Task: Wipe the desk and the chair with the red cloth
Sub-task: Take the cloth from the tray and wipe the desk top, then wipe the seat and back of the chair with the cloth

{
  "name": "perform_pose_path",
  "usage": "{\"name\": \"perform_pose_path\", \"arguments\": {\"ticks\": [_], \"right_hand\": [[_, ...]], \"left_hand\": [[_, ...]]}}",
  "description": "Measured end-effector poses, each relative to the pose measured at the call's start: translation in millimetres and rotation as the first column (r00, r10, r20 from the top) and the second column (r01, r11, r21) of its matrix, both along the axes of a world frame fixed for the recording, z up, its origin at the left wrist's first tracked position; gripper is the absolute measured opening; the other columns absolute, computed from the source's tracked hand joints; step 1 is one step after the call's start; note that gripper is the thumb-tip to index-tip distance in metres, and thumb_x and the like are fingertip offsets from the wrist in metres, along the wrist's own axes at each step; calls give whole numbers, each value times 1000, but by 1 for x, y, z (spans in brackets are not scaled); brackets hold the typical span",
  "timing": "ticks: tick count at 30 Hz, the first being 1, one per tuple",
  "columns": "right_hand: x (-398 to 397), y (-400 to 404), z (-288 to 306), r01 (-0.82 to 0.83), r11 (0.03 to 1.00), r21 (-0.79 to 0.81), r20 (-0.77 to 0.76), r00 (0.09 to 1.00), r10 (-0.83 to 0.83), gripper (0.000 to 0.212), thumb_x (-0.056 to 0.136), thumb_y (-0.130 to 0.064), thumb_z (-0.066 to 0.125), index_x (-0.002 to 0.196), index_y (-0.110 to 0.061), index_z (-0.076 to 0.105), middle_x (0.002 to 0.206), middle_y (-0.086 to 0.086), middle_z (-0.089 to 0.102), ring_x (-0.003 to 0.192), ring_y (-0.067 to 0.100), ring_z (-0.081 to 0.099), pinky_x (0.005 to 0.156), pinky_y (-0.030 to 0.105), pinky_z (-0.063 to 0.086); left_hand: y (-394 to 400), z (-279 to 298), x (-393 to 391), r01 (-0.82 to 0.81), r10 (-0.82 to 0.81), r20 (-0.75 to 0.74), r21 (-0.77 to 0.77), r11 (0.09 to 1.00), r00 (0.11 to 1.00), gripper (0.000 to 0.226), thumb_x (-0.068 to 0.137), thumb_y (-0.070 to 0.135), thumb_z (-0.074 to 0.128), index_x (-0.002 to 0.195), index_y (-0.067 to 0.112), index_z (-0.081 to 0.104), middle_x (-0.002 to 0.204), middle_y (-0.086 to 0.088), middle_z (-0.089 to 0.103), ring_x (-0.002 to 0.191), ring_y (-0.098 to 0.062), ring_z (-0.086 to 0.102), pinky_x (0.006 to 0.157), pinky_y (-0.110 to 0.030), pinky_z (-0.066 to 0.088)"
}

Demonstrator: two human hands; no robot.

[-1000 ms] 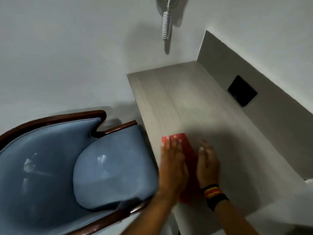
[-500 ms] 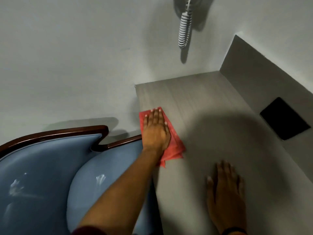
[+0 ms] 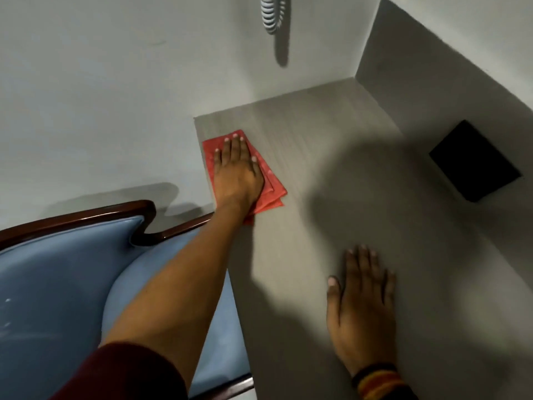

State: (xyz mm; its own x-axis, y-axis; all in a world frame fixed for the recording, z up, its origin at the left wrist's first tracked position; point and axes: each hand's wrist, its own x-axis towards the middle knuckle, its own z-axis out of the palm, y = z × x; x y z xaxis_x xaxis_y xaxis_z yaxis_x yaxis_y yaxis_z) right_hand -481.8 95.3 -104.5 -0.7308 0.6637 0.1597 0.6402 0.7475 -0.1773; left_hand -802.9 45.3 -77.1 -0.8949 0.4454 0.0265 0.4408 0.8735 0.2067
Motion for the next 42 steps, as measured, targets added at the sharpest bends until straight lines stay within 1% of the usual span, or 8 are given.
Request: {"name": "perform_pose_path", "arguments": {"ticks": [6, 11, 15, 21, 27, 30, 39, 42], "right_hand": [[2, -4, 7, -14, 998, -59, 18, 1000, 15, 63, 100, -40, 32, 153, -7, 40, 163, 16, 36, 153, 31, 31, 125, 57, 19], [15, -15, 40, 1, 932, -361, -83, 996, -33, 58, 100, -33, 30, 145, -4, 52, 158, 17, 44, 152, 32, 34, 128, 51, 17], [64, -96, 46, -71, 905, -419, -171, 985, -2, 54, 103, -49, 39, 138, -14, 61, 143, 10, 61, 129, 32, 57, 112, 47, 45], [70, -175, 60, 96, 846, -524, -135, 972, -194, 26, 96, -14, 61, 120, -16, 69, 125, 15, 59, 99, 31, 61, 87, 26, 41], [79, -255, 51, -27, 689, -724, -137, 985, -106, 25, 86, -2, 67, 105, -17, 75, 105, 7, 59, 99, 33, 63, 90, 39, 52], [39, -275, 22, -86, 615, -784, -144, 988, -46, 26, 85, 1, 69, 103, -17, 74, 109, 7, 58, 98, 25, 63, 85, 23, 50], [-37, -257, -71, -53, 473, -880, -76, 997, -30, 33, 82, 1, 77, 97, -28, 73, 112, 8, 65, 103, 24, 66, 96, 43, 56], [-45, -245, -116, -25, 631, -776, 63, 991, 116, 23, 88, -33, 75, 109, -34, 68, 133, 11, 59, 119, 30, 60, 97, 43, 54]], "left_hand": [[-40, -3, 174, 64, -69, 43, 98, 993, 997, 64, 109, 34, 22, 167, 8, 13, 177, -9, 9, 166, -24, 3, 135, -47, 3], [-100, -5, 304, 129, -148, 102, 172, 977, 984, 66, 103, 31, 34, 164, 7, 29, 174, -11, 25, 163, -27, 22, 130, -46, 8], [-119, 16, 268, 151, -172, 186, 122, 981, 967, 68, 102, 37, 23, 163, 9, 30, 171, -13, 31, 160, -32, 26, 131, -45, 18], [-152, 58, 247, 233, -216, 205, -62, 971, 955, 27, 99, 20, 56, 120, 11, 70, 126, -15, 68, 123, -36, 57, 106, -44, 39], [-267, 44, 219, 117, -146, 430, 94, 989, 891, 30, 86, 33, 76, 103, 9, 70, 114, -19, 74, 112, -40, 67, 96, -42, 51], [-322, 10, 187, -24, -62, 531, 153, 988, 845, 22, 84, 27, 80, 94, 9, 72, 106, -19, 76, 103, -38, 71, 87, -39, 55], [-340, -83, 90, 12, -202, 660, 281, 960, 724, 29, 88, 28, 80, 113, 15, 74, 112, -5, 76, 107, -26, 71, 92, -34, 55], [-342, -129, 69, -15, -181, 655, 282, 959, 734, 38, 95, 22, 73, 132, 16, 70, 133, -8, 72, 118, -26, 69, 105, -37, 54]]}}
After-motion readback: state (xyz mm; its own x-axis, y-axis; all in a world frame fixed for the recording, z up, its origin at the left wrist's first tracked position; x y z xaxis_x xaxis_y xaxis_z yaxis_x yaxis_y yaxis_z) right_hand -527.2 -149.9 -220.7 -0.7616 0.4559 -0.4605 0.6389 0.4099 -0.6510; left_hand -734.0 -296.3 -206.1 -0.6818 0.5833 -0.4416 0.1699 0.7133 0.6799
